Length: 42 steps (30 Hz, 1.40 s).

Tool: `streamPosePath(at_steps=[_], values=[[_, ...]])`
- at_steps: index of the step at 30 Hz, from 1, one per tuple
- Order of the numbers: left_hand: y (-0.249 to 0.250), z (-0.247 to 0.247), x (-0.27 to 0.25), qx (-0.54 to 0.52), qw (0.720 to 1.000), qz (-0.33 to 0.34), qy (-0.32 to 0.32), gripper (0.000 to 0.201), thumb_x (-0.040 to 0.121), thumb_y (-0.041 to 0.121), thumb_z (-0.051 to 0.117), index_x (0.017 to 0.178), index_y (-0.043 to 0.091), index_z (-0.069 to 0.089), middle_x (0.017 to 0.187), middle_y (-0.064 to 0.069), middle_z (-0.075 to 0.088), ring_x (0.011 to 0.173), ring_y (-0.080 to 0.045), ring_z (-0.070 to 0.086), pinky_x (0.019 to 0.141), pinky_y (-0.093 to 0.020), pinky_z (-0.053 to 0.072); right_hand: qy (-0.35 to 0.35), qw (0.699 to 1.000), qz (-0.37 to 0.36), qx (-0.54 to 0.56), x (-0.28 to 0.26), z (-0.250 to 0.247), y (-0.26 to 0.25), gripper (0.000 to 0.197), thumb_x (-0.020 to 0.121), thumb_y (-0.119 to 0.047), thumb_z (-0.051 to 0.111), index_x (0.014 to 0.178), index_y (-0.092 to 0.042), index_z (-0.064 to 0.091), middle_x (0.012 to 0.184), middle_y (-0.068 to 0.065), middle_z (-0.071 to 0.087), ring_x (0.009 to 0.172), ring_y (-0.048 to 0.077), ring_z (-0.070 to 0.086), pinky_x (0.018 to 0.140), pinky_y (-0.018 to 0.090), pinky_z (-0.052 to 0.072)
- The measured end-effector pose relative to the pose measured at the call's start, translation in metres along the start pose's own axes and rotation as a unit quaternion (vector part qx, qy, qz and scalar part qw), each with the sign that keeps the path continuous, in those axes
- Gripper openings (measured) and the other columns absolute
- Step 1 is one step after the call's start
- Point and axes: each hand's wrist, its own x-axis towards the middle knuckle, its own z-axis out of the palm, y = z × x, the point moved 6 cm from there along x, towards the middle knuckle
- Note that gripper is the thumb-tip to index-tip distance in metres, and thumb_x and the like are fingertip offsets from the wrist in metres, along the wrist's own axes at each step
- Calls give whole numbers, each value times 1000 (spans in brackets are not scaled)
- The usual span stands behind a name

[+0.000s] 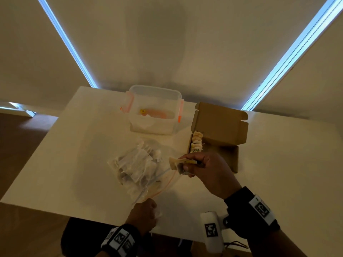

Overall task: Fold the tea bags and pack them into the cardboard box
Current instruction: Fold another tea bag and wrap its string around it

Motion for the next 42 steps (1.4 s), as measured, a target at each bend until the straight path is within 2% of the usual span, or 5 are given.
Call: streamPosePath(at_steps=[10,19,23,28,42], values=[[113,-124,-36,-550,828,108,21,10,91,-6,59,85,1,55,86,-20,72,79,-29,71,66,-33,59,-34,997,-46,-57,-12,-48,-67,20,92,-11,70,101,-27,77,86,-21,75,78,-4,67,70,5,46],[252,-199,-62,-603,764,183,-140,32,88,-8,39,104,-5,67,89,-21,68,64,-25,67,61,-32,59,-115,956,-110,-244,-6,-69,-157,20,87,-30,77,95,-48,74,86,-36,69,88,-15,63,77,1,41],[284,-208,-73,-631,729,188,-189,43,91,11,35,86,-2,76,85,-20,63,82,-34,62,91,-53,53,-77,951,-141,-264,-3,-89,-188,19,86,-28,77,101,-40,78,92,-25,74,88,-5,68,81,14,50],[313,-229,-79,-544,773,250,-212,73,91,70,43,114,8,73,102,-14,70,91,-30,73,96,-52,52,-23,932,-152,-328,13,-107,-205,17,86,-25,77,98,-37,76,86,-16,74,79,-3,66,76,21,50],[324,-278,-66,-557,761,325,-69,24,105,18,48,122,6,62,84,-8,63,71,-15,65,61,-24,55,146,941,-196,-234,34,-130,-229,65,75,-16,85,130,-39,60,122,-21,62,116,-10,55,91,16,53]])
